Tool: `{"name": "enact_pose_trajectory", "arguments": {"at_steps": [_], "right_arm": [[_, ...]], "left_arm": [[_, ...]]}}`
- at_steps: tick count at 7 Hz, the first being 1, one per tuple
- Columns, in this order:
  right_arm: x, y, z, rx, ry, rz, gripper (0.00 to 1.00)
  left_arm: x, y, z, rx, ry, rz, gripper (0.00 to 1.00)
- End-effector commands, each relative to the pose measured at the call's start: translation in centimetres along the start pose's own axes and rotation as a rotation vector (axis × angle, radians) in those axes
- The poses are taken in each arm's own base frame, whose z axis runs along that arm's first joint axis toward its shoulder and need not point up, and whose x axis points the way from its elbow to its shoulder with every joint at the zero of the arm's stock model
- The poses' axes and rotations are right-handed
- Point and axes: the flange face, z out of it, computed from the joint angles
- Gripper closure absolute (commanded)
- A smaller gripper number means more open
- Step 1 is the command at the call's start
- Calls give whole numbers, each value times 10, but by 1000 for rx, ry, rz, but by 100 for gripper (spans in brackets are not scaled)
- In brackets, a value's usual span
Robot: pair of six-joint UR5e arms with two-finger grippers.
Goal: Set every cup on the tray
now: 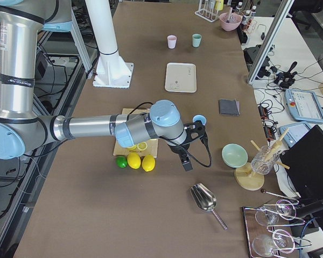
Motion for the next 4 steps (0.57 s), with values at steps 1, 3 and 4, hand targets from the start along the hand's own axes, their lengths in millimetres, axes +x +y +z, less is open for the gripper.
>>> {"name": "enact_pose_trajectory", "arguments": {"at_steps": [1,3,4], "right_arm": [[-77,-26,40,-27,-66,202,0],[-151,-33,67,-31,-62,284,1],[-163,-32,67,-38,-73,292,1]], "left_arm": [[62,8,54,-104,108,-190,2],[139,18,87,-167,190,-289,2],[171,20,98,-193,206,-308,2]]}}
